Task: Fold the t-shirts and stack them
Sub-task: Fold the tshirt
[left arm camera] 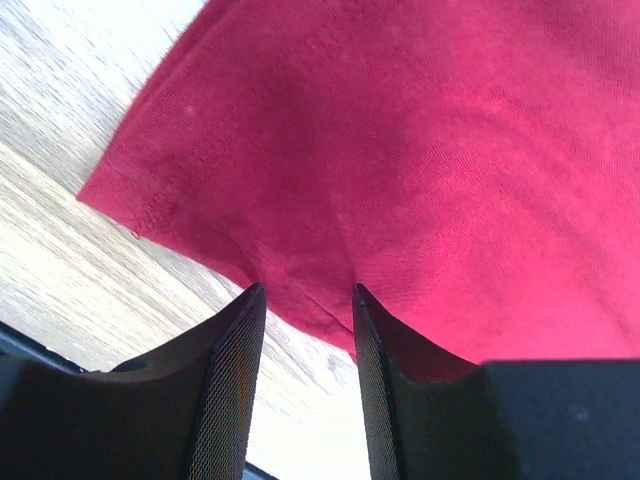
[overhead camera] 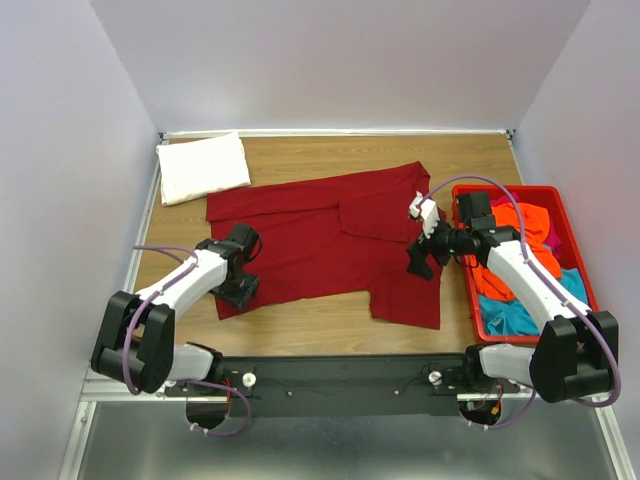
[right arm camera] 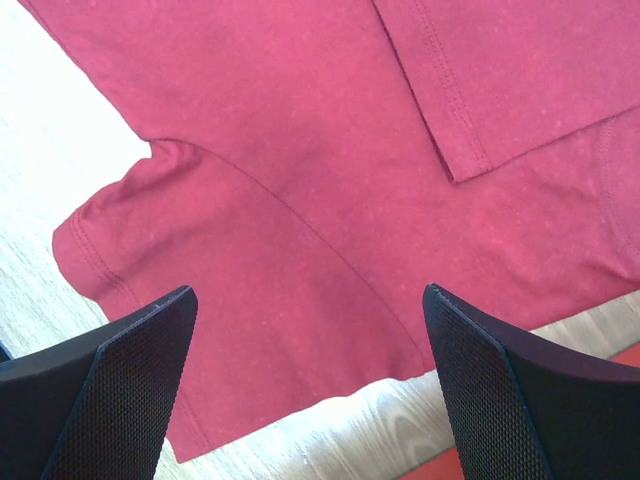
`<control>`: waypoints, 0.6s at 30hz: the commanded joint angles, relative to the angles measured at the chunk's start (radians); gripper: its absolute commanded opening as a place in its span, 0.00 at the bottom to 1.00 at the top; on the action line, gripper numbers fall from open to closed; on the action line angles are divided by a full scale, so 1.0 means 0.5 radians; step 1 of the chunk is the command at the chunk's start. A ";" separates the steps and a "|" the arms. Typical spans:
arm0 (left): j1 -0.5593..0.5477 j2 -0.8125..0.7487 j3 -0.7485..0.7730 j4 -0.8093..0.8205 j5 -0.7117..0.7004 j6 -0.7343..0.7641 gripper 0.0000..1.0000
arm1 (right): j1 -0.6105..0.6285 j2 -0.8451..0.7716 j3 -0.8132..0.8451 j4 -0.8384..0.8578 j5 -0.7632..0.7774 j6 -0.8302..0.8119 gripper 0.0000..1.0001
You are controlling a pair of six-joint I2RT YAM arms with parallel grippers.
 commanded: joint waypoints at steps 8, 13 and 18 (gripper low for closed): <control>-0.026 0.039 -0.112 0.026 0.127 0.010 0.48 | -0.032 -0.054 -0.007 0.025 -0.061 0.025 1.00; -0.023 0.079 -0.075 0.033 0.078 -0.005 0.46 | -0.068 -0.072 -0.013 0.025 -0.079 0.022 1.00; -0.026 0.128 0.020 0.066 0.010 0.032 0.12 | -0.111 -0.094 -0.019 0.022 -0.091 0.016 1.00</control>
